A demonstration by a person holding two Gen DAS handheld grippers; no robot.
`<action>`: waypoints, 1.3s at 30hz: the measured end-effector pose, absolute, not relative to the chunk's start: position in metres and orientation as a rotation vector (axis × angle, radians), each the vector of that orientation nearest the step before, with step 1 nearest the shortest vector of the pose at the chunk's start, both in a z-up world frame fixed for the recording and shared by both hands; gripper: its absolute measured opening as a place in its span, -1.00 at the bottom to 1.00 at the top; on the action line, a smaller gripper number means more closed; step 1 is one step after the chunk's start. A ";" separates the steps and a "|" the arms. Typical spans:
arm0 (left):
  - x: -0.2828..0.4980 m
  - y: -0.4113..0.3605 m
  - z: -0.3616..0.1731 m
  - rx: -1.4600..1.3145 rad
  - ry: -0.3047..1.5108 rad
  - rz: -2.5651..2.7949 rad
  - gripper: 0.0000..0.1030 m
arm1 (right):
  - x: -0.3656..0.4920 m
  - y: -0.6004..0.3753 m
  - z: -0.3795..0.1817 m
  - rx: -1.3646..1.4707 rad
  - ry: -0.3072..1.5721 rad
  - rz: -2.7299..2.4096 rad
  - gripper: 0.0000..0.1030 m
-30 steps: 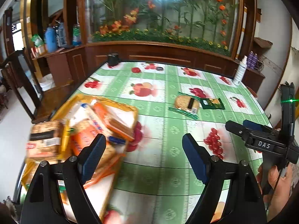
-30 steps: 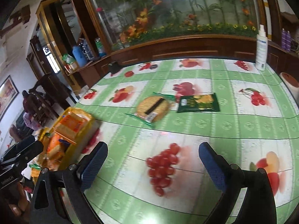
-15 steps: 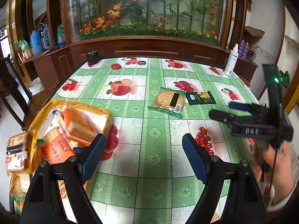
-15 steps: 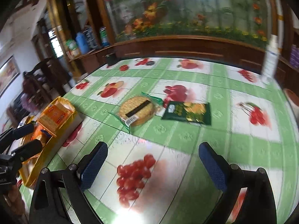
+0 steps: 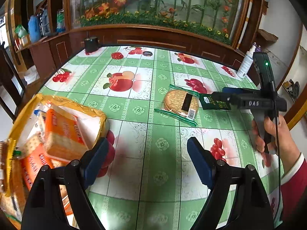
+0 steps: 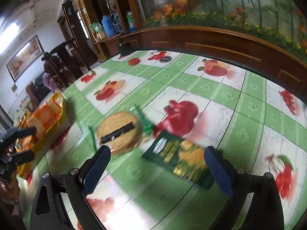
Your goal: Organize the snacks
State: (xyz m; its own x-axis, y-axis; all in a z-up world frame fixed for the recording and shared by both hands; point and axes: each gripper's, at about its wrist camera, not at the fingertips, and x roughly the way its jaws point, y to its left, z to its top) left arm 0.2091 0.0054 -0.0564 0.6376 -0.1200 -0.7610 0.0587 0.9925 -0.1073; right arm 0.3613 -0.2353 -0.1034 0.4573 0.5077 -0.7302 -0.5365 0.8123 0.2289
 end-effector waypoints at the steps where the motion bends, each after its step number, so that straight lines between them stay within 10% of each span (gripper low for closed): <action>1: 0.213 0.004 -0.058 -0.082 0.878 -0.103 0.63 | 0.368 -0.238 -0.105 -0.023 0.891 0.652 0.92; 18: 0.282 -0.055 -0.068 0.116 0.911 -0.163 0.63 | 0.343 -0.200 -0.132 -0.269 0.985 0.575 0.96; 21: 0.290 -0.060 -0.071 0.112 0.911 -0.185 0.63 | 0.344 -0.197 -0.130 -0.268 0.997 0.538 0.73; 25: 0.304 -0.075 -0.081 0.142 0.935 -0.207 0.63 | 0.336 -0.216 -0.123 -0.175 0.971 0.431 -0.08; 39: 0.323 -0.094 -0.106 0.191 0.929 -0.168 0.55 | 0.289 -0.273 -0.121 0.259 0.923 0.410 -0.10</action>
